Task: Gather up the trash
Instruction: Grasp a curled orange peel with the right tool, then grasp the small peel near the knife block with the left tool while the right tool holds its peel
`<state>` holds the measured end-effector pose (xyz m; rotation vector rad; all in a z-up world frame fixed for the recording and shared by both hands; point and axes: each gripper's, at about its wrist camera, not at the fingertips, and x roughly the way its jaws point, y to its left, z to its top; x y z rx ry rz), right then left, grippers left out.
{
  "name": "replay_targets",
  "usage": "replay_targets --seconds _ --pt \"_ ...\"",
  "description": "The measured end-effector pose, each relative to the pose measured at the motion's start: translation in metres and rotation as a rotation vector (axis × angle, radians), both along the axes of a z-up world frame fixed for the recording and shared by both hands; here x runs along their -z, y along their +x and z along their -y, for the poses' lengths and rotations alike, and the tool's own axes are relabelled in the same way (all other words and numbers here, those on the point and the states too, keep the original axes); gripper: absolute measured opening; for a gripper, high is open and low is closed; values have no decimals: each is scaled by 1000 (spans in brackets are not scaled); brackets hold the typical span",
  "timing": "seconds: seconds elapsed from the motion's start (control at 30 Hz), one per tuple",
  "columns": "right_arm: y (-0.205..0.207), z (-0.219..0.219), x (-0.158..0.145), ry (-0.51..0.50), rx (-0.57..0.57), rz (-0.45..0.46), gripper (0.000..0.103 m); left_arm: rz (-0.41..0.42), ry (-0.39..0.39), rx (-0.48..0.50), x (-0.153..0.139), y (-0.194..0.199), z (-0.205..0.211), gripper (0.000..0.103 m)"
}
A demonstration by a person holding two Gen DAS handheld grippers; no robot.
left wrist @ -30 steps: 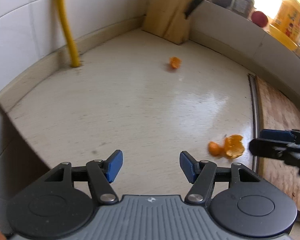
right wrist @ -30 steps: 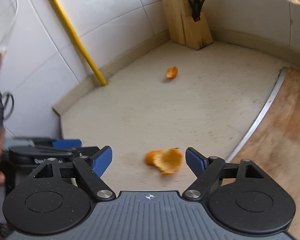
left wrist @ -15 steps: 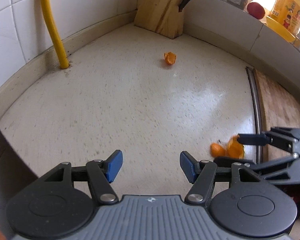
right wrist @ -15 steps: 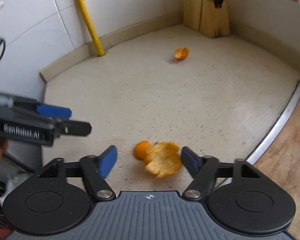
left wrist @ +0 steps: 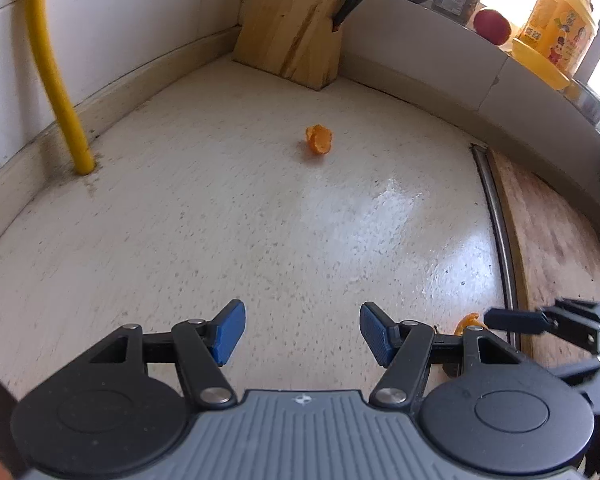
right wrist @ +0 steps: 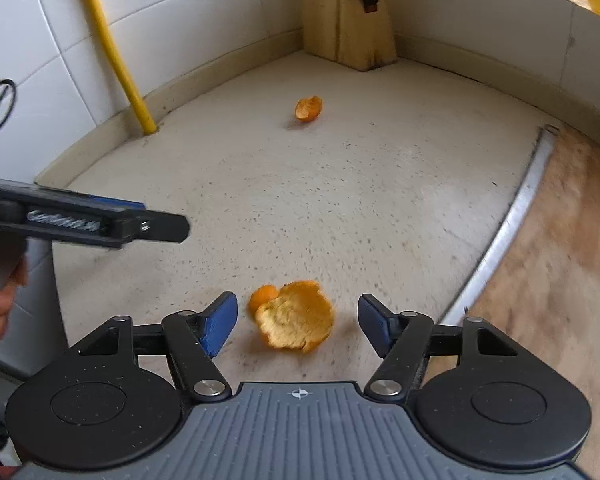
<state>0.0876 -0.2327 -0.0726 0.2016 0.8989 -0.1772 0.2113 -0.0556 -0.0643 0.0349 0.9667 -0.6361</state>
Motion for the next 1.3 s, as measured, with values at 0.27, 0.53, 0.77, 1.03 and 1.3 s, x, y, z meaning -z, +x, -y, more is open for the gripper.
replay_targets --seconds 0.27,0.53,0.77,1.03,1.3 --pt "11 -11 13 -92 -21 -1 52 2 -6 89 0 14 22 60" --pt "13 -3 7 -152 -34 -23 27 -15 -3 119 5 21 25 60" --pt "5 27 3 -32 57 -14 25 1 -6 109 4 39 31 60" --pt "-2 39 6 64 110 18 25 76 -33 116 7 81 66 60" --pt "-12 44 7 103 168 29 26 231 10 76 25 117 111 55"
